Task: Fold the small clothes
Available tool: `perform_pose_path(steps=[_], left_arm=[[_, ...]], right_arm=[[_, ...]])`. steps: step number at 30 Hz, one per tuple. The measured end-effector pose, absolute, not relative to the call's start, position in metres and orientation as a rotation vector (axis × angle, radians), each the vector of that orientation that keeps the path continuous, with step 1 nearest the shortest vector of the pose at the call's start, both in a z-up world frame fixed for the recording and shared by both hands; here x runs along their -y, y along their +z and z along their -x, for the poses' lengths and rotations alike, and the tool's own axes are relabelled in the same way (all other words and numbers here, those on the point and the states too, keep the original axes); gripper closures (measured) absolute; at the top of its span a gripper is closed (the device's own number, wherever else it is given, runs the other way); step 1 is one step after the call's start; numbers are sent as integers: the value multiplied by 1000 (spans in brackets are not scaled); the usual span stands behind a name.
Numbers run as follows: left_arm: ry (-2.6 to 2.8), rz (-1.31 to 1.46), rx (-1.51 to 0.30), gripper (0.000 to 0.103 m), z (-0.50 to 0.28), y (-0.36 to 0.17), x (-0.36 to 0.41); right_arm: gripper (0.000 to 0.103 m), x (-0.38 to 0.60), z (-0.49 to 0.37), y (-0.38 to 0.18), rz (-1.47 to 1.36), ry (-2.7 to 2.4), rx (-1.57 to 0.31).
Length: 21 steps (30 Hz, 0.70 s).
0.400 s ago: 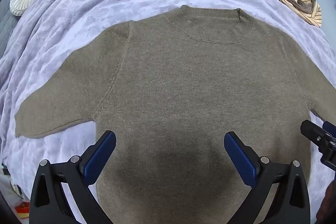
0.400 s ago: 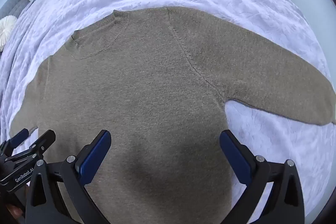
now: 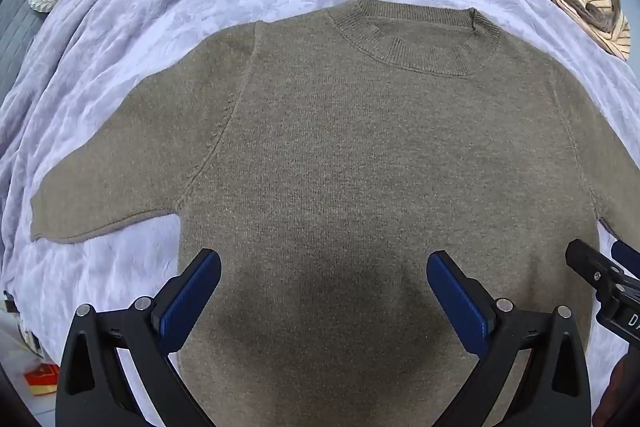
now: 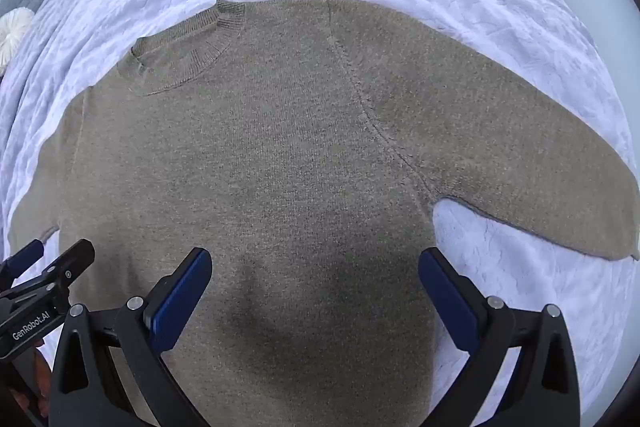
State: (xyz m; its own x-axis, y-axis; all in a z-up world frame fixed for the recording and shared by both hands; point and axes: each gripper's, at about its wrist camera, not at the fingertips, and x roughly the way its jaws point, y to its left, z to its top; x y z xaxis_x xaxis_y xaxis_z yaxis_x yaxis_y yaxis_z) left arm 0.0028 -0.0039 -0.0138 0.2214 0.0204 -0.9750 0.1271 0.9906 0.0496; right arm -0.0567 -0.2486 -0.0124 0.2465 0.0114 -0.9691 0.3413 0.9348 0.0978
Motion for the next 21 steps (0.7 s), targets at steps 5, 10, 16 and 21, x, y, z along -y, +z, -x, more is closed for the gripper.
perform_pose_path(steps=[5,10,16,21], left_arm=[[-66,-118,-1369,0,-5,-17,4],[-56,-125,-1377,0,-6,-20,3],[-43,-114,-1396,0,-9,-26,-2],[-47,-120,-1400,0,-12,-29,-3]], right_arm=[[0,242,60,-20,-327,-243,-1321],[0,232,70,-23,-327,-253,-1315],[0,234,91,-27,-336,-250,-1320],[0,233,115,-29,-341,-254,-1323]])
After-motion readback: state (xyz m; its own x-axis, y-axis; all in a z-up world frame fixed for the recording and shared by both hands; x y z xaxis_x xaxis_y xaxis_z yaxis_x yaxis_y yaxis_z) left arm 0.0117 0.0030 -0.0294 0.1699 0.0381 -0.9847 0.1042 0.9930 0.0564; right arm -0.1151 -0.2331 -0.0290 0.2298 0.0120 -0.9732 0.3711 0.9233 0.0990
